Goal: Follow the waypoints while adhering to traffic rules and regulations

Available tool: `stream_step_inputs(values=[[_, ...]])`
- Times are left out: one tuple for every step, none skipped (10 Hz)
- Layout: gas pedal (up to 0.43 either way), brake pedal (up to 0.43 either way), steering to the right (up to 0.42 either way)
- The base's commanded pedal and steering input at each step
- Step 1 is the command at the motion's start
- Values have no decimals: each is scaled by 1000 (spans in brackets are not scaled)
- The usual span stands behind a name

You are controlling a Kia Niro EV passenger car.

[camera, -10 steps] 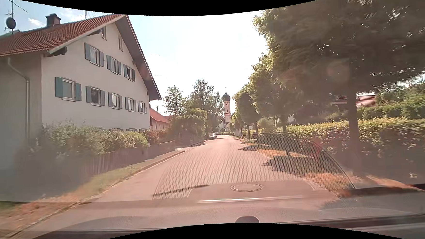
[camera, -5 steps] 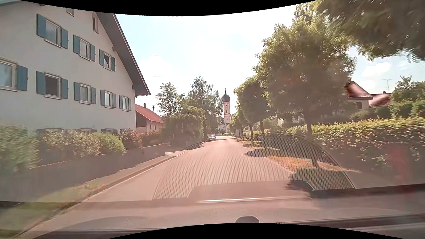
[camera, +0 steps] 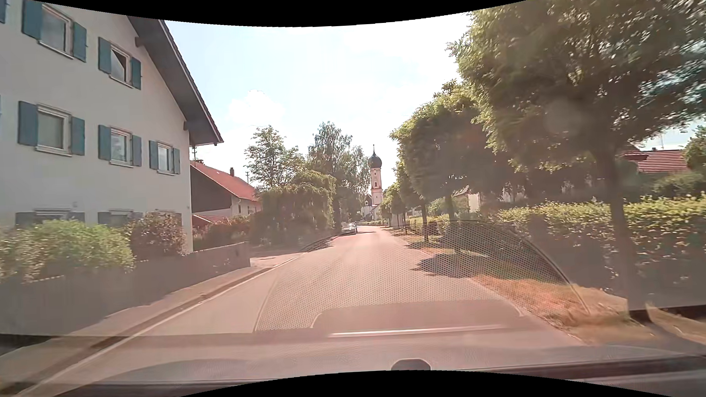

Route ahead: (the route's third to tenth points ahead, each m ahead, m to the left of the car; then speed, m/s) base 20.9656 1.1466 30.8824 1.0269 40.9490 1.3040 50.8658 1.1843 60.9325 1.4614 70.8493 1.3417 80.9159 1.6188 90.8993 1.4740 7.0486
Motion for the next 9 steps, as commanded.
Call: stream_step_inputs(values=[[98,0,1],[98,0,0],[98,0,0],[98,0,-2],[98,0,-2],[98,0,-2],[98,0,-2],[98,0,-2],[98,0,-2]])
